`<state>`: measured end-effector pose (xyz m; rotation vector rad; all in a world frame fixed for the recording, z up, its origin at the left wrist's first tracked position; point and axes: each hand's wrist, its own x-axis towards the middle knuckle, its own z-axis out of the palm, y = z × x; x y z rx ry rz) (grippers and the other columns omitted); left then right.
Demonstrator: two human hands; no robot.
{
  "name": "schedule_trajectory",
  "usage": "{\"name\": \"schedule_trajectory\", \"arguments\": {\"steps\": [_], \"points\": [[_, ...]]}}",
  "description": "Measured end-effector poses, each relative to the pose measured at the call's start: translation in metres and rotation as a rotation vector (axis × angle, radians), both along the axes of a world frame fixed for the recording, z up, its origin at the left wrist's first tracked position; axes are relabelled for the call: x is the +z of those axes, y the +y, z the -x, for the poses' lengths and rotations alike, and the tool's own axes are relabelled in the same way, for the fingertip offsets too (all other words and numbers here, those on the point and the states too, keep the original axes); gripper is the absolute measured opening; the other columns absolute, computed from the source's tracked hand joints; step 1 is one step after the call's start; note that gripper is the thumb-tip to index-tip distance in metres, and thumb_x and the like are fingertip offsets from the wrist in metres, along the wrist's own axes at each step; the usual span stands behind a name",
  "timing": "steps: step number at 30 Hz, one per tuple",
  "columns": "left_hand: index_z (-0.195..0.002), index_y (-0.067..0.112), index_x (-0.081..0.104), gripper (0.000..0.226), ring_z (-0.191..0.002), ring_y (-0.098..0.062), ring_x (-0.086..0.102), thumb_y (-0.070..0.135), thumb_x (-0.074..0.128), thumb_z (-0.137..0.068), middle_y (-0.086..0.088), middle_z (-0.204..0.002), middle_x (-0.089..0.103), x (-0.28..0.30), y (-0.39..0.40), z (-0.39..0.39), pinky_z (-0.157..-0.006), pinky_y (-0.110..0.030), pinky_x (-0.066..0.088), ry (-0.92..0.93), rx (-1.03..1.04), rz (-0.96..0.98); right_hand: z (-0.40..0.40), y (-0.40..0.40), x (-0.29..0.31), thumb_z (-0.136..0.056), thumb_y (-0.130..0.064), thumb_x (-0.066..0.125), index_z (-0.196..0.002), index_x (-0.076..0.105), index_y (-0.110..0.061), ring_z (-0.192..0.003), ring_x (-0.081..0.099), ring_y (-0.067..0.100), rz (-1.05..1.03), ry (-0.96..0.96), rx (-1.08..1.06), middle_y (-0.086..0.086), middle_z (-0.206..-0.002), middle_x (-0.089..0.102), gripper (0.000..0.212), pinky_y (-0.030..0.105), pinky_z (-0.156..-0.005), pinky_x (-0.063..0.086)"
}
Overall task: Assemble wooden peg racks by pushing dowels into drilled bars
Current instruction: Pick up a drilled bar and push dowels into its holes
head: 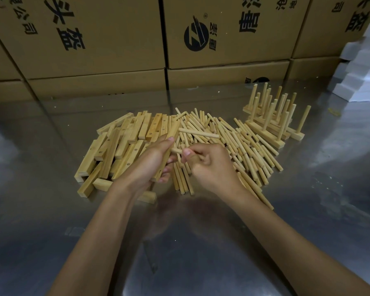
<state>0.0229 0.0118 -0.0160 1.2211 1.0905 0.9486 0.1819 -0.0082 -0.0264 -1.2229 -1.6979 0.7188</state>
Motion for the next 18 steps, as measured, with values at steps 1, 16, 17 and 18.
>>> {"name": "schedule_trajectory", "arguments": {"steps": [1, 16, 17, 18], "points": [[-0.102, 0.026, 0.052, 0.018, -0.049, -0.009, 0.032, 0.035, 0.038, -0.109, 0.002, -0.066, 0.038, -0.001, 0.000, 0.000, -0.038, -0.022, 0.028, 0.023, -0.002, -0.016, 0.000, 0.000, 0.002, -0.099, -0.020, 0.059, -0.075, 0.073, -0.022, -0.069, 0.060, -0.011, 0.091, 0.075, 0.015, -0.023, -0.067, 0.066, 0.028, 0.006, -0.059, 0.035], [-0.098, 0.028, 0.053, 0.026, -0.045, -0.008, 0.037, 0.040, 0.033, -0.109, 0.003, -0.060, 0.043, -0.003, 0.001, 0.006, -0.038, -0.021, 0.031, 0.089, -0.104, -0.029, -0.003, 0.000, 0.008, -0.099, -0.027, 0.058, -0.071, 0.070, -0.021, -0.048, 0.048, 0.002, 0.073, -0.087, 0.016, -0.014, -0.047, 0.052, 0.031, 0.017, -0.048, 0.034], [-0.101, 0.032, 0.054, 0.024, -0.046, -0.008, 0.038, 0.041, 0.033, -0.109, 0.004, -0.060, 0.043, -0.005, 0.001, 0.006, -0.039, -0.021, 0.032, 0.149, -0.096, -0.046, -0.003, 0.001, 0.006, -0.098, -0.027, 0.058, -0.071, 0.070, -0.019, -0.047, 0.045, 0.007, 0.066, -0.103, 0.006, -0.008, -0.048, 0.052, 0.031, 0.025, -0.050, 0.035], [-0.104, 0.037, 0.054, 0.022, -0.047, -0.007, 0.038, 0.042, 0.033, -0.109, 0.004, -0.061, 0.043, -0.006, 0.001, 0.006, -0.040, -0.021, 0.033, 0.196, -0.085, -0.061, -0.003, 0.001, 0.006, -0.098, -0.027, 0.058, -0.072, 0.070, -0.017, -0.045, 0.042, 0.010, 0.073, -0.112, -0.004, -0.006, -0.047, 0.050, 0.031, 0.030, -0.050, 0.034]]}}
